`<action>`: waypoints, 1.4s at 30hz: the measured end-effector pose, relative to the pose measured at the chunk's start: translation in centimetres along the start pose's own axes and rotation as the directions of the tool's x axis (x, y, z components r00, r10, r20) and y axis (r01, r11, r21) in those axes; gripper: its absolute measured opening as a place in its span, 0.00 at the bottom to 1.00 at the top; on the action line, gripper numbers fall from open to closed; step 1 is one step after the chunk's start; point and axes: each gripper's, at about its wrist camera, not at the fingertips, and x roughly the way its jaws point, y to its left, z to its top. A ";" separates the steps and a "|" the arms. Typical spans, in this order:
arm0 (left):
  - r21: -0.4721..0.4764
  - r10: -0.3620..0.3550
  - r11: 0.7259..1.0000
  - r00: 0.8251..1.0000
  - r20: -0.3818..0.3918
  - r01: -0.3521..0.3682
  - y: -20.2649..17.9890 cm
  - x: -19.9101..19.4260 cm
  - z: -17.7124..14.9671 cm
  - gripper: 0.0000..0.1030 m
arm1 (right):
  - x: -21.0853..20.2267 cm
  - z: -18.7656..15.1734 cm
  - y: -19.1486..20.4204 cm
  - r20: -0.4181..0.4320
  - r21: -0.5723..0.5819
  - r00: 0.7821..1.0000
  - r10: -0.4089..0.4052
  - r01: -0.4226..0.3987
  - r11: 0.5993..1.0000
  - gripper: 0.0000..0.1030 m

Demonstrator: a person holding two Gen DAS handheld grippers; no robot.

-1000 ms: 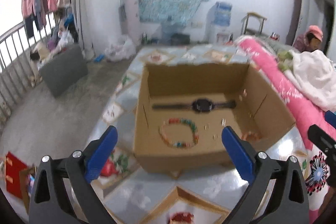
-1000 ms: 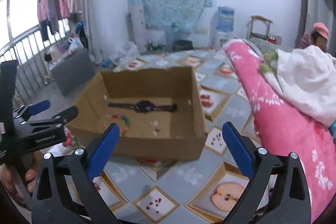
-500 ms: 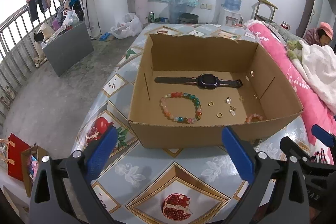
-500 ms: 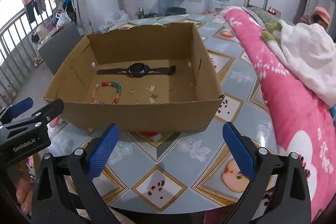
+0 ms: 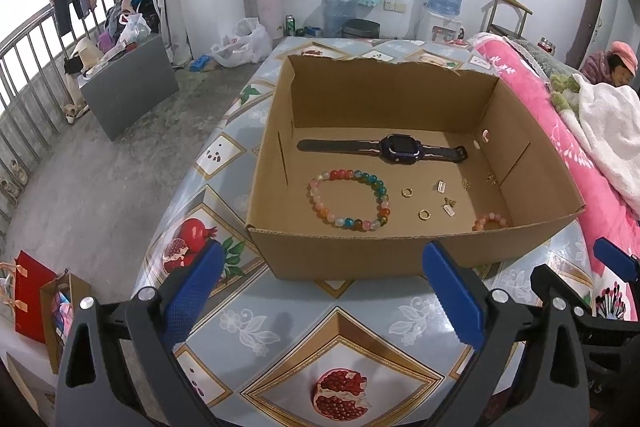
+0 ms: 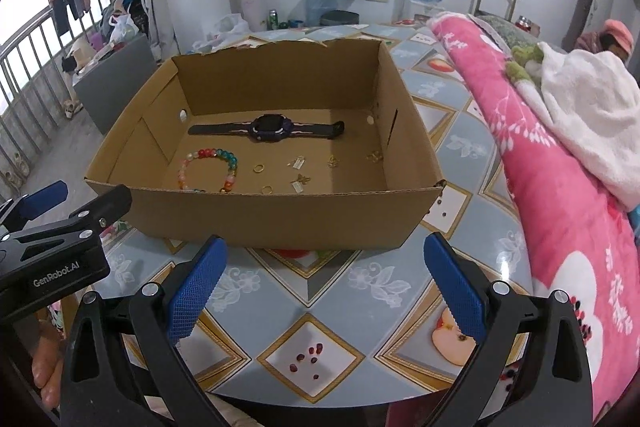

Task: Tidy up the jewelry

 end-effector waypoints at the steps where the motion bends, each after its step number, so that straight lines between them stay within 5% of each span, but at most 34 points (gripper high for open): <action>1: 0.000 0.000 1.000 1.000 0.001 0.000 0.0 0.0 0.0 0.95 | 0.0 0.0 0.0 -0.001 0.000 1.000 0.000 0.000 1.000 0.92; 42: 0.015 -0.004 1.000 1.000 -0.005 0.004 -0.5 -0.1 -0.1 0.95 | -0.7 0.6 -0.8 0.007 0.033 1.000 0.007 -0.008 0.999 0.92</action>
